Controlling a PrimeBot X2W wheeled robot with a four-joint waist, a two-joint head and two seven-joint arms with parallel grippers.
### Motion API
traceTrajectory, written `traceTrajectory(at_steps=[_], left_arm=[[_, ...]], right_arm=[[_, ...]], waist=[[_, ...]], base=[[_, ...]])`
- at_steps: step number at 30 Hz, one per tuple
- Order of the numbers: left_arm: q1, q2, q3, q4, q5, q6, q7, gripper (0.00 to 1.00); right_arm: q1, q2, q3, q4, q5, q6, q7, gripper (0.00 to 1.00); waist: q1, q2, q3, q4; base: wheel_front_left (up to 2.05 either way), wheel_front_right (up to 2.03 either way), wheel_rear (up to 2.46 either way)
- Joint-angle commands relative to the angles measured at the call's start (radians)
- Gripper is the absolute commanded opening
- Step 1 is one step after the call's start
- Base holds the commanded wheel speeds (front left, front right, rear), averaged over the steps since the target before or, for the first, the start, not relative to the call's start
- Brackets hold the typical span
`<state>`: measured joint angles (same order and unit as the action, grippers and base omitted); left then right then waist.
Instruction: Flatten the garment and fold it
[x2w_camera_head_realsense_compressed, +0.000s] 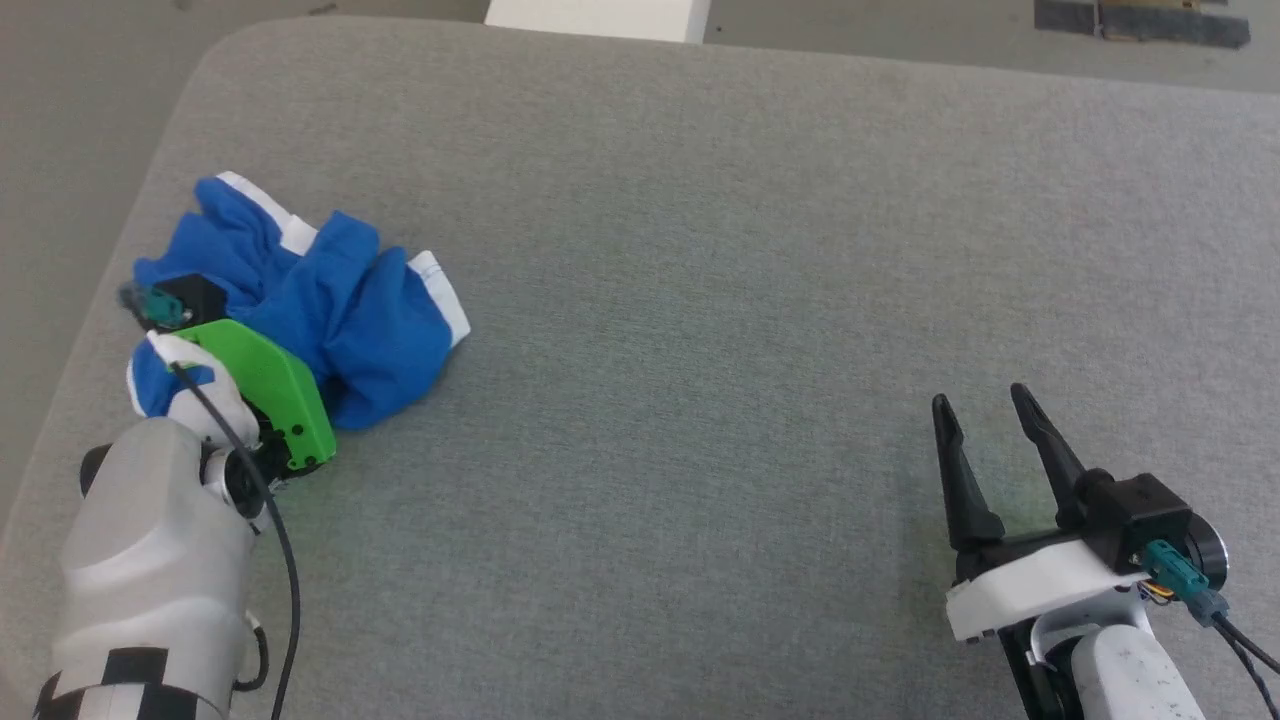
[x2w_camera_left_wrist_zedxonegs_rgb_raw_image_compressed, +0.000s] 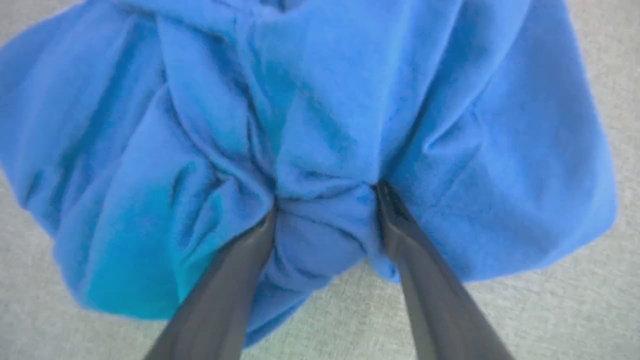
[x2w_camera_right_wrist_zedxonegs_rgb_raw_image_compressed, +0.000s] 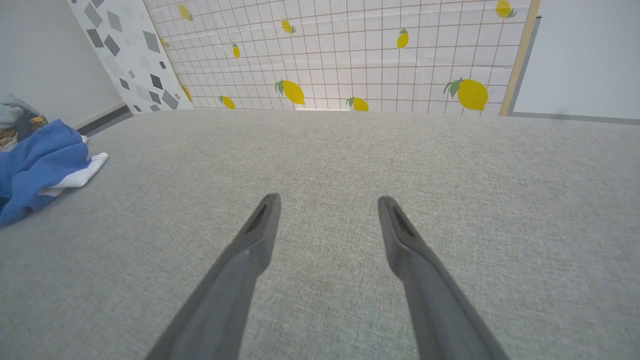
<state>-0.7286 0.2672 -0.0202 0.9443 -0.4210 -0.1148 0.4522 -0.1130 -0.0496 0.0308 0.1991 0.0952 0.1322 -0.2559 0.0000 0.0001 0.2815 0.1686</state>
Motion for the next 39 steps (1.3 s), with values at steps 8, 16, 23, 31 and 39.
traceTrajectory(at_steps=[8, 16, 23, 31, 39], left_arm=[[-0.055, 0.001, -0.030, -0.031, 0.033, 0.004, -0.276, 0.00], [-0.180, -0.082, -0.217, -0.214, -0.042, -0.015, -0.306, 0.00], [-0.057, -0.085, -0.511, -0.396, -0.209, -0.016, -0.172, 0.00], [0.215, -0.034, -0.750, -0.409, -0.394, -0.016, 0.085, 0.00], [0.266, -0.045, -0.619, -0.482, -0.532, -0.004, -0.001, 1.00]], right_arm=[[-0.020, -0.001, 0.031, 0.021, 0.031, -0.002, -0.006, 1.00], [-0.009, -0.001, 0.053, 0.042, 0.085, -0.002, -0.006, 1.00], [0.013, -0.001, 0.049, 0.047, 0.112, -0.002, -0.006, 1.00], [0.063, -0.001, 0.009, 0.040, 0.137, -0.002, -0.006, 1.00], [0.092, -0.001, -0.001, 0.045, 0.149, -0.002, -0.006, 1.00]], waist=[[0.0000, -0.0001, -0.040, 0.001], [0.0000, -0.0001, -0.124, -0.038], [0.0000, -0.0001, -0.165, -0.121], [0.0000, -0.0001, -0.179, -0.222], [0.0000, -0.0001, -0.209, -0.205]], base=[[0.00, 0.00, 0.00], [0.00, 0.00, 0.00], [0.00, 0.00, 0.00], [0.00, 0.00, 0.00], [0.00, 0.00, 0.00]])
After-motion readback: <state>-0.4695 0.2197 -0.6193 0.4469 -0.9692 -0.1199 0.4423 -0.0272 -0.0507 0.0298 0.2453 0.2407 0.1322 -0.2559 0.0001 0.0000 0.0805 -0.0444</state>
